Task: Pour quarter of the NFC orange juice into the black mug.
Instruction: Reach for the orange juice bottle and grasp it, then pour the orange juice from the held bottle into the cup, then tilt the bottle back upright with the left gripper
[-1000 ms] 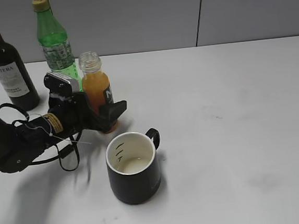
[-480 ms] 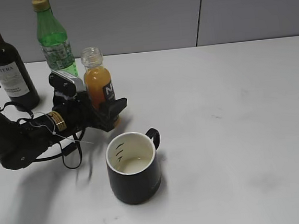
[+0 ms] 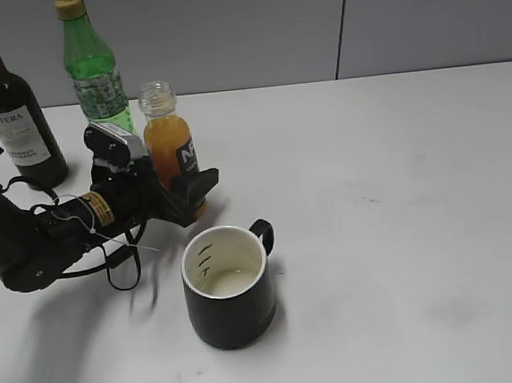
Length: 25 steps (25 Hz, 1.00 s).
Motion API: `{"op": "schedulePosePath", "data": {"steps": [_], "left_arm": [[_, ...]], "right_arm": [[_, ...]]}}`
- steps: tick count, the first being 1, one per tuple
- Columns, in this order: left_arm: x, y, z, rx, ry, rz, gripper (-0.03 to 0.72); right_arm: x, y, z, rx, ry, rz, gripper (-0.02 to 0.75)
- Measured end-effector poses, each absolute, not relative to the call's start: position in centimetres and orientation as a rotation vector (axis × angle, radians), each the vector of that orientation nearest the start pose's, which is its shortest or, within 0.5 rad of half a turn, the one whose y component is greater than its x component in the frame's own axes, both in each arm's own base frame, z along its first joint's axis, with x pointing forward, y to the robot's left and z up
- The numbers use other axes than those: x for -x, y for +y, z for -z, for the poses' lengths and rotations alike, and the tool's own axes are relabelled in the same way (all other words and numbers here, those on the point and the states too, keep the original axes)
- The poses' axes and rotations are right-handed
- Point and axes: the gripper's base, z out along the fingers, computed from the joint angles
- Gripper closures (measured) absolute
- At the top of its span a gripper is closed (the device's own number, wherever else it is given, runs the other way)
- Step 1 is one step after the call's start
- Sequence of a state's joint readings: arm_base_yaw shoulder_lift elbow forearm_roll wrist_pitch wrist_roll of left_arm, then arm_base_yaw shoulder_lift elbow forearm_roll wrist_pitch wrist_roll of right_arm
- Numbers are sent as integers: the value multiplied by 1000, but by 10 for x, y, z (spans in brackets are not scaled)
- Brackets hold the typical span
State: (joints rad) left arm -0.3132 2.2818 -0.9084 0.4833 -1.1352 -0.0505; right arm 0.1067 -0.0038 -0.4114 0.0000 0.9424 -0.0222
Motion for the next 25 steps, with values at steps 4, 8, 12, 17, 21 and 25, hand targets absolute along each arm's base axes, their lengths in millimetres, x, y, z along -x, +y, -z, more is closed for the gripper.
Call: {"op": "schedulePosePath", "data": {"steps": [4, 8, 12, 17, 21, 25], "left_arm": [[-355, -156, -61, -720, 1611, 498, 217], [-349, -148, -60, -708, 1624, 490, 218], [-339, -131, -68, -706, 1644, 442, 218], [-322, -117, -87, -742, 1619, 374, 218], [-314, -118, -95, -795, 1589, 371, 218], [-313, -120, -100, -817, 1564, 376, 218]], "right_arm": [[-9, 1, -262, 129, 2007, -54, 182], [-9, 1, -262, 129, 2007, -54, 182], [-9, 1, -262, 129, 2007, -54, 182], [-9, 1, -262, 129, 2007, -54, 182], [-9, 1, -262, 129, 2007, -54, 182], [-9, 1, -262, 129, 2007, -54, 182]]}}
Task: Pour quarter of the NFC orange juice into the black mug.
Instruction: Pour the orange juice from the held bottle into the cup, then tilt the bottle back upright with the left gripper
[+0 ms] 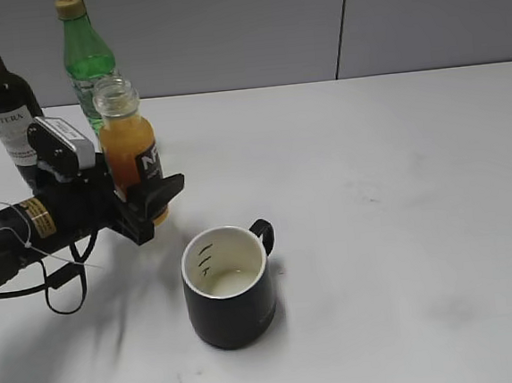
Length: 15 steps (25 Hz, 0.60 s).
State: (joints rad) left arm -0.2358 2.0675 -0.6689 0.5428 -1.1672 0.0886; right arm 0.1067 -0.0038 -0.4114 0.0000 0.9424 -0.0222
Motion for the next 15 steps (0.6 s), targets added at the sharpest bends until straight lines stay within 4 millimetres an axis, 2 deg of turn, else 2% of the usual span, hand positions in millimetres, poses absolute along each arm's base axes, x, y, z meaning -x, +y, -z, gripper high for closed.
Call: {"op": "schedulePosePath", "data": {"steps": [8, 15], "left_arm": [[-312, -121, -100, -918, 1504, 319, 218], [-308, -124, -100, -1104, 1374, 199, 218]], "right_arm": [[-9, 1, -262, 129, 2007, -54, 182], [-9, 1, -262, 129, 2007, -54, 182]]}}
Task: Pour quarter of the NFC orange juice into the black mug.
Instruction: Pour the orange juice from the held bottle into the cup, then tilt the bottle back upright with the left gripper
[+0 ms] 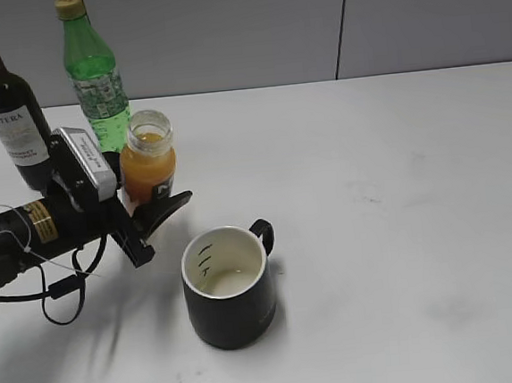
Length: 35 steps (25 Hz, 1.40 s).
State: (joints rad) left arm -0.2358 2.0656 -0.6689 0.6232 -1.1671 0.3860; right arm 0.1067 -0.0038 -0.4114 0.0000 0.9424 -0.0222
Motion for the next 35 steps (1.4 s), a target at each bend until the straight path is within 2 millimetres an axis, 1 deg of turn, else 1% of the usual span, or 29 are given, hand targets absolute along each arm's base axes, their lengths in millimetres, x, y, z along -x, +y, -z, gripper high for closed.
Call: {"op": "schedulePosePath", "data": {"steps": [11, 22, 35], "left_arm": [[-308, -125, -100, -1315, 1170, -23, 218], [-312, -121, -101, -1409, 1049, -241, 218], [-312, -122, -101, -1499, 930, -381, 219]], "right_arm": [[-9, 1, -262, 129, 2007, -54, 182], [-9, 1, -262, 129, 2007, -54, 182], [-9, 1, -262, 129, 2007, -54, 182]]}}
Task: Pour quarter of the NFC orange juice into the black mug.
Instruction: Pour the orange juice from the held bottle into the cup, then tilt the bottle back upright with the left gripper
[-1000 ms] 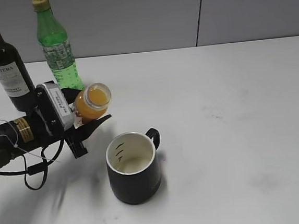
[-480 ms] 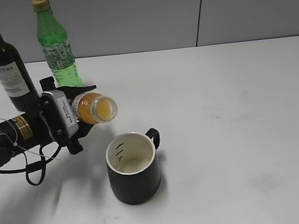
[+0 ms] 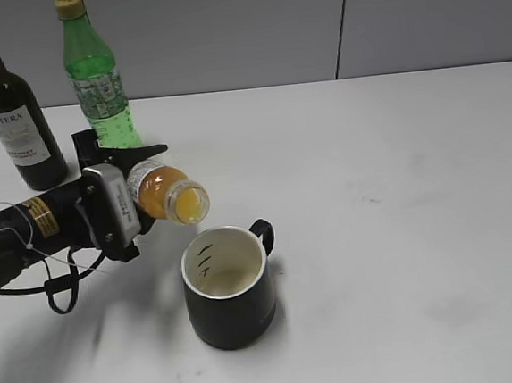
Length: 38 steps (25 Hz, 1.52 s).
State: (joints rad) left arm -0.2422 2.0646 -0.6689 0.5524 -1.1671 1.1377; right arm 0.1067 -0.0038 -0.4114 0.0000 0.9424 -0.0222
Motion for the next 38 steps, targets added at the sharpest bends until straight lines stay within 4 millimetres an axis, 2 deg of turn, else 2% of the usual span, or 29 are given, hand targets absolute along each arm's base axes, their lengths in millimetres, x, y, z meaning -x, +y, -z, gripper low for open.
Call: {"op": "schedulePosePath", "data": {"steps": [7, 29, 38], "left_arm": [[-310, -129, -101, -1528, 881, -424, 219], [-312, -127, -101, -1609, 757, -589, 219], [-312, -127, -101, -1620, 738, -607, 219]], "right_arm": [[-9, 1, -262, 129, 2007, -54, 182], [-9, 1, -262, 129, 2007, -54, 182], [-9, 1, -262, 129, 2007, -54, 182]]}}
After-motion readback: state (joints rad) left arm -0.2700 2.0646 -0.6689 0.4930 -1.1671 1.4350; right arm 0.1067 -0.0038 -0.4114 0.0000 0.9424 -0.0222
